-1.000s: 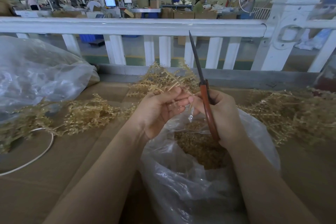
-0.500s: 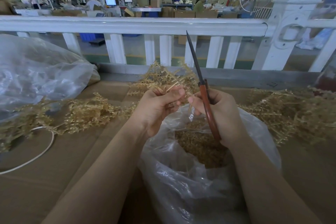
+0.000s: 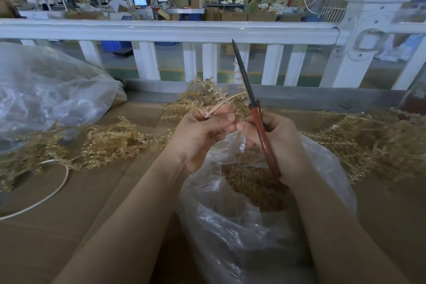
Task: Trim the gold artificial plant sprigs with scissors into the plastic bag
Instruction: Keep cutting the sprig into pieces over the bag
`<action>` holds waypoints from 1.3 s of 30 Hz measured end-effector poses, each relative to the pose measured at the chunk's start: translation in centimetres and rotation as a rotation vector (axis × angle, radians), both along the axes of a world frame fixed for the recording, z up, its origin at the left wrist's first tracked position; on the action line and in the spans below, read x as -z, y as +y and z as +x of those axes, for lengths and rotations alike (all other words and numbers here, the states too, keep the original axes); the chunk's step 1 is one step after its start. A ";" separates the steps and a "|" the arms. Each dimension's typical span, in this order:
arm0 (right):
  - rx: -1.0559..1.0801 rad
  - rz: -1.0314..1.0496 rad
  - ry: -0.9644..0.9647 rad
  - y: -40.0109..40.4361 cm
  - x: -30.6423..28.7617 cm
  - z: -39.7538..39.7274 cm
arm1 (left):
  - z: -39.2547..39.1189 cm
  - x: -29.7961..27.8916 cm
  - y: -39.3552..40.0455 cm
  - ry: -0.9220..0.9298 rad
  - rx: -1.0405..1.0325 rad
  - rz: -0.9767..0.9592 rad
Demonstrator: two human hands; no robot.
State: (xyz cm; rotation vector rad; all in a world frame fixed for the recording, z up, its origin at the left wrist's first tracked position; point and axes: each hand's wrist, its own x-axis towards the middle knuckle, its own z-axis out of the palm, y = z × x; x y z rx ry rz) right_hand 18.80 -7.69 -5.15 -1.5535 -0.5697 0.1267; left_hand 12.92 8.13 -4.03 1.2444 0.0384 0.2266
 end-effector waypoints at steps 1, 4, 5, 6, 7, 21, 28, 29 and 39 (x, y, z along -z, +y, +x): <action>-0.004 0.011 0.004 0.0 0.0 0.0 | 0.0 0.0 0.0 0.001 0.006 0.001; -0.035 0.054 0.020 -0.2 0.0 -0.1 | 0.0 -0.1 0.0 0.000 0.002 0.036; -0.045 0.065 0.026 -0.2 0.0 -0.1 | 0.0 0.0 0.0 -0.009 -0.002 0.058; -0.049 0.069 0.028 -0.3 0.0 0.0 | 0.0 0.0 -0.1 -0.019 -0.008 0.072; -0.045 0.059 0.020 -0.2 0.0 0.0 | 0.0 0.0 0.0 -0.029 -0.019 0.075; 0.240 -0.605 -0.419 -0.7 1.4 0.8 | 0.0 0.1 1.5 -0.156 -0.183 0.211; 0.290 -0.701 -0.487 -0.7 1.3 0.9 | -0.1 0.2 1.9 -0.195 -0.153 0.232; 0.293 -0.706 -0.490 -0.7 1.3 0.9 | -0.1 0.2 1.9 -0.199 -0.146 0.232; 0.308 -0.782 -0.537 -0.8 1.5 1.1 | -0.1 0.5 2.1 -0.211 -0.101 0.181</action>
